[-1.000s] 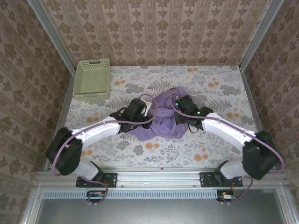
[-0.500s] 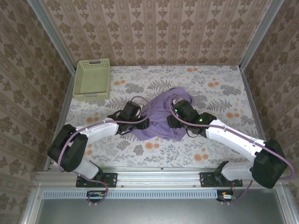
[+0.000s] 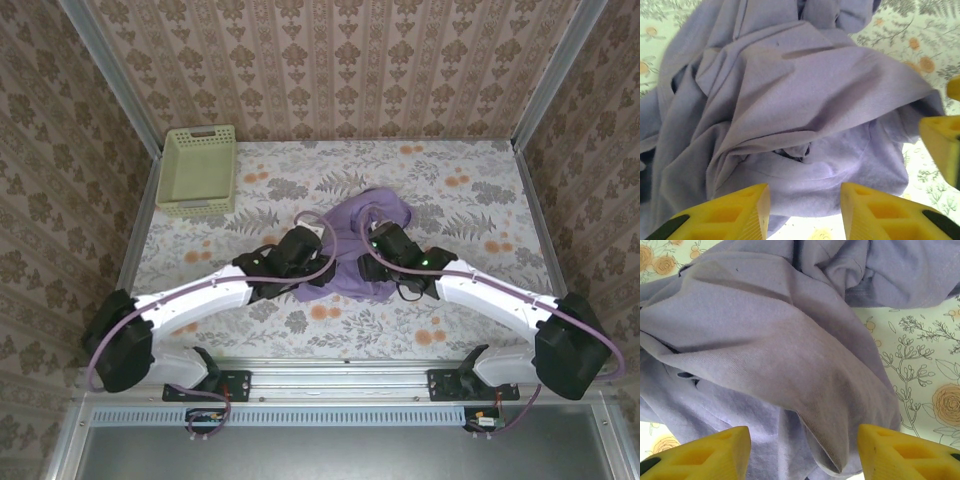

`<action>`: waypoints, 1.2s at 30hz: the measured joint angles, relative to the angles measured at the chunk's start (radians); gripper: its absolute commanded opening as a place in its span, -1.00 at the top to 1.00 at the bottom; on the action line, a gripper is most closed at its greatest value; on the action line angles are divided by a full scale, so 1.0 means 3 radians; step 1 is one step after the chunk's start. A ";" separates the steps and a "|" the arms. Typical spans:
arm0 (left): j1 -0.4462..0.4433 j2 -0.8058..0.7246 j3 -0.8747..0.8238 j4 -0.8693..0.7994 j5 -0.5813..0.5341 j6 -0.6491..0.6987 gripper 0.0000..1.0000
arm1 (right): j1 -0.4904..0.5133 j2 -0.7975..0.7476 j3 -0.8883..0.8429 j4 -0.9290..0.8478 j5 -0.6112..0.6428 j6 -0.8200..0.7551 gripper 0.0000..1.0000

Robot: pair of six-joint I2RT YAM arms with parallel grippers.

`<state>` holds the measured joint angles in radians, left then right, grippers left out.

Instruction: Fold the inside-out t-shirt

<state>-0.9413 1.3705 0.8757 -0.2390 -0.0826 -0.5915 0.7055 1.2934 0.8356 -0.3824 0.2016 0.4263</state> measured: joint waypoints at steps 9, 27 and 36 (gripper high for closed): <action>0.0089 0.0549 0.0220 0.0048 0.0062 -0.0065 0.20 | -0.0019 -0.0294 -0.0247 0.0001 0.0043 0.0053 -0.27; 0.0132 0.0899 0.0364 0.0175 0.0174 -0.0141 0.81 | -0.0168 -0.0299 -0.0462 0.0100 0.0015 0.0121 -0.32; -0.0003 0.0787 0.0498 -0.0034 0.0200 -0.0123 1.00 | -0.0365 0.0174 -0.0530 0.0357 -0.0169 0.0153 -0.09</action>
<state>-0.9421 1.6066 1.0252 -0.2493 -0.0227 -0.6285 0.5961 1.3457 0.6765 -0.2752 0.1509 0.4721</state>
